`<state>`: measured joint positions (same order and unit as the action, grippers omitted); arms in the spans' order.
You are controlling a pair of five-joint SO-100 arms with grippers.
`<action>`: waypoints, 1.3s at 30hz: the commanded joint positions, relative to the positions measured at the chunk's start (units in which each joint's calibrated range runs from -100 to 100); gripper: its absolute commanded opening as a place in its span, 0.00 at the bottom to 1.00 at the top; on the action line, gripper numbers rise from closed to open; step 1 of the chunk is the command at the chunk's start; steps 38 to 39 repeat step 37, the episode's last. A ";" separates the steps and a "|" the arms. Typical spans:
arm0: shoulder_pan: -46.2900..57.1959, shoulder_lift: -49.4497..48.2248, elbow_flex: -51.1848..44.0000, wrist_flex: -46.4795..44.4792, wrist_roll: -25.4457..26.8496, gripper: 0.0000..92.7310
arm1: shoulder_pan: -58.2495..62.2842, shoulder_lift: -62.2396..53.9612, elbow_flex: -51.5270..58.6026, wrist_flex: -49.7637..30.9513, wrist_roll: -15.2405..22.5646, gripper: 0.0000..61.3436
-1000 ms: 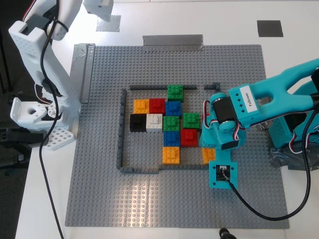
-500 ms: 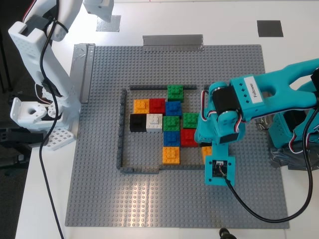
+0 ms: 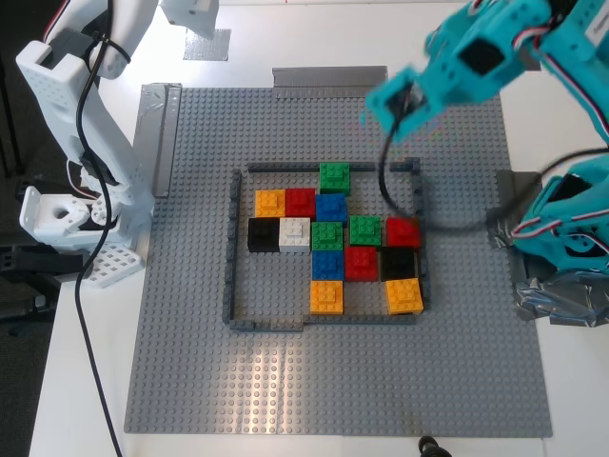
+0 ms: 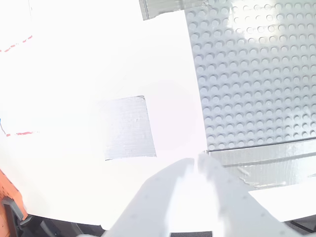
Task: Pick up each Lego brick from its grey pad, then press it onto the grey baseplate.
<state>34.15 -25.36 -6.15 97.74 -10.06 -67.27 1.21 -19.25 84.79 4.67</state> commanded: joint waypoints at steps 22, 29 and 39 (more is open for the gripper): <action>41.70 22.27 -0.31 -24.51 4.86 0.00 | -0.52 -3.78 -2.83 1.13 -0.34 0.00; 41.33 22.27 -0.40 -22.23 6.23 0.00 | -0.52 -3.78 -2.65 1.13 -0.34 0.00; 41.19 19.69 -0.58 -14.99 6.67 0.00 | -0.88 -3.70 -2.56 0.80 -0.49 0.00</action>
